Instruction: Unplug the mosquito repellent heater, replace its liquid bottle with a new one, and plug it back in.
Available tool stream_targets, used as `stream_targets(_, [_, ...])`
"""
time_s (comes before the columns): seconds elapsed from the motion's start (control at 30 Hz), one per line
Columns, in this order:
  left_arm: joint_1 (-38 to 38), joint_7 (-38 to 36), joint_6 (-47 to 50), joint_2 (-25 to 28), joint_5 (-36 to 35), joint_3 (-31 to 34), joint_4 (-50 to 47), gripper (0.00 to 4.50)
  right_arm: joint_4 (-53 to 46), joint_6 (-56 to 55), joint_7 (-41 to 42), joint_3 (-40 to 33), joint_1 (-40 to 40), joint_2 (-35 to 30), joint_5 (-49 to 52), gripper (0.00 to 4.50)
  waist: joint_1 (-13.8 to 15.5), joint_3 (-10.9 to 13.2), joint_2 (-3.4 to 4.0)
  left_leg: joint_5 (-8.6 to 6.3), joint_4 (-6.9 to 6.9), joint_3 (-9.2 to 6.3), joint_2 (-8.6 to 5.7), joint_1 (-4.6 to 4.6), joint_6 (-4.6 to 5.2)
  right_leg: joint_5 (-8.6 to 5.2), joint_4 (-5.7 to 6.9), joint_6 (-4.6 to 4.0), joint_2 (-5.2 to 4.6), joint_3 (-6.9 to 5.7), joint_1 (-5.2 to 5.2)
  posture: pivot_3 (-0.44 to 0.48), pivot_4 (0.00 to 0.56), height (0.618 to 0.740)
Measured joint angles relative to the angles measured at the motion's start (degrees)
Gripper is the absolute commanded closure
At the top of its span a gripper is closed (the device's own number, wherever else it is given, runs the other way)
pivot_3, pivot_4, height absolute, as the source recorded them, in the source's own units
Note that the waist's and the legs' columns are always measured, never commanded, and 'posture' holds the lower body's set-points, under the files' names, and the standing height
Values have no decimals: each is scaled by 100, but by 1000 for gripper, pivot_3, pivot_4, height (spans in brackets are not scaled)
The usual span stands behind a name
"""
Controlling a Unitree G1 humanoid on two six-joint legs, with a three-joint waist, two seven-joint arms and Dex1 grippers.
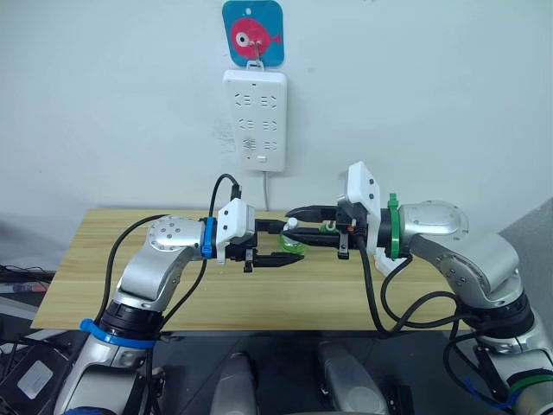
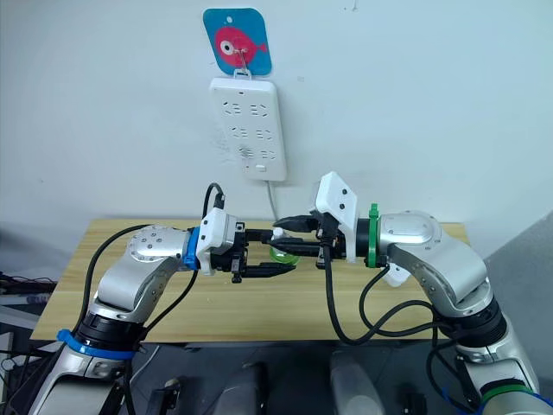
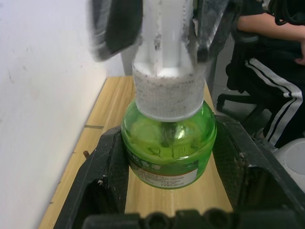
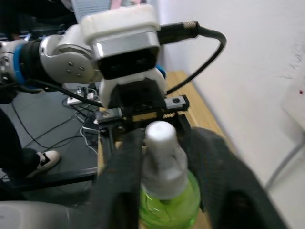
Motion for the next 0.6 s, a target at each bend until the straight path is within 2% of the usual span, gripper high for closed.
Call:
stream_targets(0.07, [41, 19, -2, 22, 1, 18, 0, 2208, 4, -43, 75, -9, -48, -9, 9, 4251, 0, 0, 0, 0, 0, -1, 0, 0, 0, 0, 0, 0, 0, -1, 0, -145, 161, 725])
stream_targets(0.2, [71, 13, -84, 66, 54, 12, 14, 2208, -1, -29, 184, -135, -193, -8, 187, 4245, -1, 0, 0, 0, 0, -1, 0, 0, 0, 0, 0, -1, 0, -1, 1, -150, 164, 725])
stream_targets(0.37, [304, 16, -302, 131, 201, 11, 274, 2208, -37, 304, 71, -791, -594, 15, 929, 4245, -14, 0, 0, 0, -2, 1, 3, 1, 0, 1, 0, -1, 1, 0, 0, -162, 170, 725])
stream_targets(0.43, [463, 23, -383, 210, 263, 18, 371, 2208, -80, 178, 20, -957, -605, -168, 842, 4245, -7, -1, 0, 0, -9, -2, 3, 3, 0, 0, -2, -1, 1, -2, 0, -162, 174, 725])
stream_targets(0.53, [745, 40, -387, 417, 265, 168, 359, 2208, 58, -630, 23, -758, 220, -474, -54, 4245, 37, -3, -4, 0, -31, -3, 4, 3, 0, 0, -41, 0, 0, -4, 6, -144, 186, 725])
stream_targets(0.6, [921, 98, -368, 561, 264, 281, 288, 2208, 492, -1559, -186, -438, 974, -316, -848, 4246, 43, -3, -4, 0, -48, 7, 1, 2, 0, 0, -53, -1, -9, 1, 4, -131, 192, 725])
